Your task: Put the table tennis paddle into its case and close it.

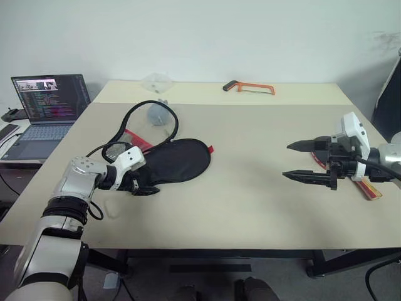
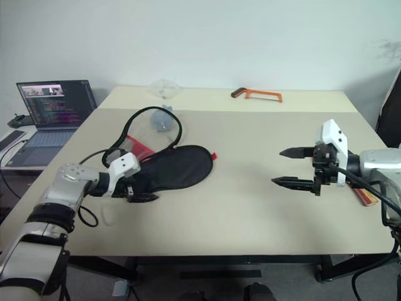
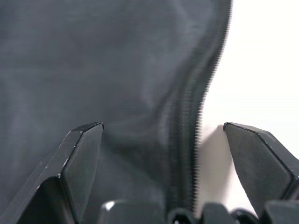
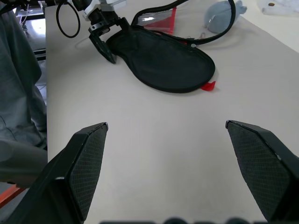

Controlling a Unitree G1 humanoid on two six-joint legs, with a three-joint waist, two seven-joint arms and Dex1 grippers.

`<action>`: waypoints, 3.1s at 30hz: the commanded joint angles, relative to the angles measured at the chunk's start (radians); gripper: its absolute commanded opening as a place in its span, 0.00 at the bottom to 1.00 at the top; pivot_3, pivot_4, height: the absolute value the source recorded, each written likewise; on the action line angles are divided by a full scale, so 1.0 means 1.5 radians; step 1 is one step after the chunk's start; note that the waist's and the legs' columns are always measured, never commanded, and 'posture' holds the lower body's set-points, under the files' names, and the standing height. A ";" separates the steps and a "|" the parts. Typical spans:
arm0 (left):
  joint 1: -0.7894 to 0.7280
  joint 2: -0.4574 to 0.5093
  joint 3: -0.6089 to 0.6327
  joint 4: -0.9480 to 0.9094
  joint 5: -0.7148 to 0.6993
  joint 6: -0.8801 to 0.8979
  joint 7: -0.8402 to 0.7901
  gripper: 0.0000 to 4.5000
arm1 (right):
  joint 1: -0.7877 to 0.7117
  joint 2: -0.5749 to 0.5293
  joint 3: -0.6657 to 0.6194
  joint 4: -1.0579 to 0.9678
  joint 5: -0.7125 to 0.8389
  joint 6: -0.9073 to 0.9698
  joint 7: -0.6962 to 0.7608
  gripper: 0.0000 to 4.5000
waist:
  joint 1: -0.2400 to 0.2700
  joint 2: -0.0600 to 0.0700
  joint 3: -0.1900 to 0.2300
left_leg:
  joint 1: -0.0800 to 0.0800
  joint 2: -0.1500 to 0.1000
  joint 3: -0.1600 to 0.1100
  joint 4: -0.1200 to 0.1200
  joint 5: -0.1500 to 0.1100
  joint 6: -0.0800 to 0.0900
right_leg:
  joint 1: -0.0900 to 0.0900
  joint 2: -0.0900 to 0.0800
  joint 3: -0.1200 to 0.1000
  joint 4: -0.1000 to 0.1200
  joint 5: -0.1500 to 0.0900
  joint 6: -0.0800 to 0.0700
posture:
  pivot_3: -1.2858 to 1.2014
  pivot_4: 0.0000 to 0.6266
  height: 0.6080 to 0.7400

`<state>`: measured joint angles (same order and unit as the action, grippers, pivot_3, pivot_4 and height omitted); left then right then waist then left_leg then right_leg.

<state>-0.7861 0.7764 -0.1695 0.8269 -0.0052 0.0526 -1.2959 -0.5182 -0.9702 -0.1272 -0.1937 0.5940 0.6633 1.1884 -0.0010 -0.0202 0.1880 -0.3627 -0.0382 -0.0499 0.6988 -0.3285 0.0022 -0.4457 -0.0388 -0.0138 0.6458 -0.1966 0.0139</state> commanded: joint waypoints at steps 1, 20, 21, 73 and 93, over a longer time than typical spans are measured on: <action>-0.013 -0.013 -0.030 0.035 0.049 -0.037 0.022 1.00 | -0.005 -0.013 -0.027 -0.015 0.002 -0.006 -0.011 0.99 | 0.000 0.000 0.000 | 0.000 0.000 0.000 0.000 0.000 0.000 | 0.000 0.000 0.000 0.000 0.000 0.000 | 0.52 0.24 1.00; -0.161 -0.220 -0.005 0.118 0.065 0.010 0.170 0.00 | 0.014 -0.025 -0.043 -0.046 0.017 0.003 -0.042 1.00 | 0.010 0.002 -0.001 | 0.008 -0.001 0.001 -0.001 0.011 0.006 | 0.014 0.000 0.001 -0.002 0.003 0.011 | 0.52 0.24 1.00; -0.168 -0.250 -0.002 0.107 0.055 0.036 0.175 0.00 | 0.011 -0.024 -0.038 -0.043 0.014 0.000 -0.041 1.00 | 0.011 0.002 -0.001 | 0.006 -0.002 0.001 -0.001 0.011 0.006 | 0.012 0.000 0.001 -0.003 0.003 0.010 | 0.52 0.24 1.00; -0.128 -0.191 0.091 -0.252 -0.094 0.356 0.092 0.65 | -0.061 0.151 0.020 -0.017 -0.016 0.098 -0.254 1.00 | -0.022 0.000 0.000 | -0.001 -0.003 0.002 -0.002 0.012 0.003 | 0.003 -0.004 0.002 -0.002 0.007 0.006 | 0.52 0.24 1.00; 0.130 0.102 0.189 -0.525 -0.252 0.416 -0.008 0.65 | -0.171 0.588 -0.016 0.114 -0.242 0.331 -0.881 1.00 | -0.006 -0.002 0.001 | -0.003 -0.001 0.000 -0.003 0.014 -0.001 | 0.000 -0.001 0.001 -0.001 0.009 0.000 | 0.52 0.24 1.00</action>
<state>-0.5884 0.9065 0.0848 0.0784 -0.3567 0.6716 -1.3186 -0.7625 -0.1052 -0.1299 0.0219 0.2445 1.1470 -0.0990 -0.0097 -0.0228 0.1889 -0.3672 -0.0389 -0.0504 0.6937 -0.3068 0.0013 -0.4453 -0.0403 -0.0118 0.6441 -0.1830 0.0139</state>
